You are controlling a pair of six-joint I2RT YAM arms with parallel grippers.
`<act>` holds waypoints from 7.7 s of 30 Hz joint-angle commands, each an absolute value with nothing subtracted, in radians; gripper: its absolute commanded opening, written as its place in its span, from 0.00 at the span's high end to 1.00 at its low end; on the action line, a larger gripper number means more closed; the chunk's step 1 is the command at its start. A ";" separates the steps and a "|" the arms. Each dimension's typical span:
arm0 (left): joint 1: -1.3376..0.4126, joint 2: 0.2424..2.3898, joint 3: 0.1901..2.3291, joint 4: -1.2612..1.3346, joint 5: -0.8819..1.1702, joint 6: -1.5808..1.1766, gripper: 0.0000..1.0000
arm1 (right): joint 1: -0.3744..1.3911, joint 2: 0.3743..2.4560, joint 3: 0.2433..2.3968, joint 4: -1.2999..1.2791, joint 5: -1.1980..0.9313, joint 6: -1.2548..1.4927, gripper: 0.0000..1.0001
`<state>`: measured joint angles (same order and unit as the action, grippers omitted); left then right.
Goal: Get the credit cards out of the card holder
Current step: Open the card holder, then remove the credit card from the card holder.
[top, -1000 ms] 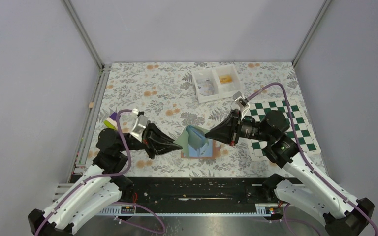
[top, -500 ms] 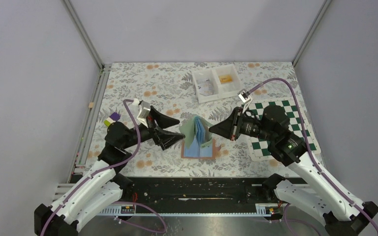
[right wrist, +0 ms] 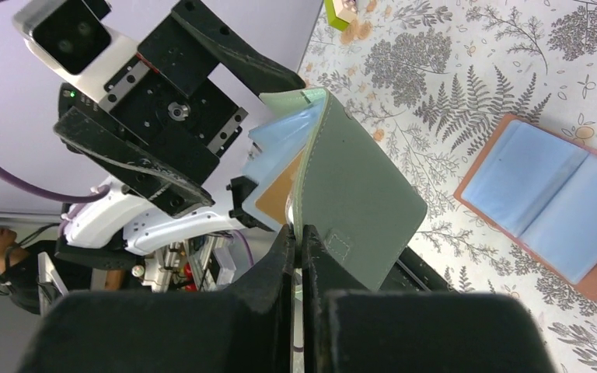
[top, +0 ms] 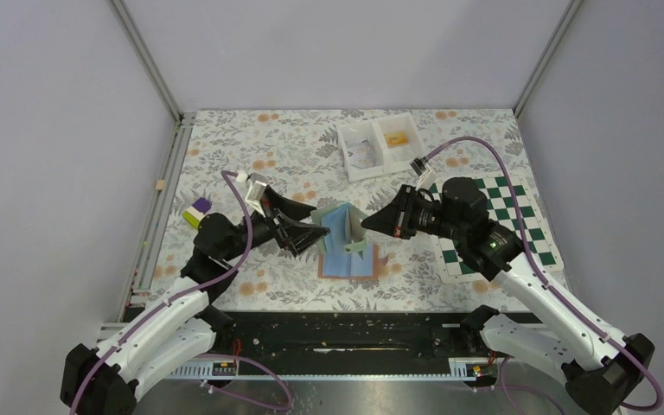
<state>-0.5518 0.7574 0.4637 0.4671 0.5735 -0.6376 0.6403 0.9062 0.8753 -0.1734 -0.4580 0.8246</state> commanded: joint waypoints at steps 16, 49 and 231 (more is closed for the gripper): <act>-0.612 0.812 0.446 0.627 0.595 -0.682 0.29 | 0.638 0.873 0.793 0.091 -0.450 0.949 1.00; -0.611 0.704 0.630 0.094 0.365 -0.546 1.00 | 0.659 0.771 1.001 -0.173 -0.339 0.802 0.52; -0.397 0.841 0.607 0.462 0.876 -1.025 1.00 | 0.597 1.232 0.678 1.010 -0.839 1.255 0.70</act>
<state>-0.3897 0.8352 0.5983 0.3698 0.8482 -1.0058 0.5934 1.2221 0.6254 0.8753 -0.8162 1.2114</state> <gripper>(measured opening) 0.057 0.305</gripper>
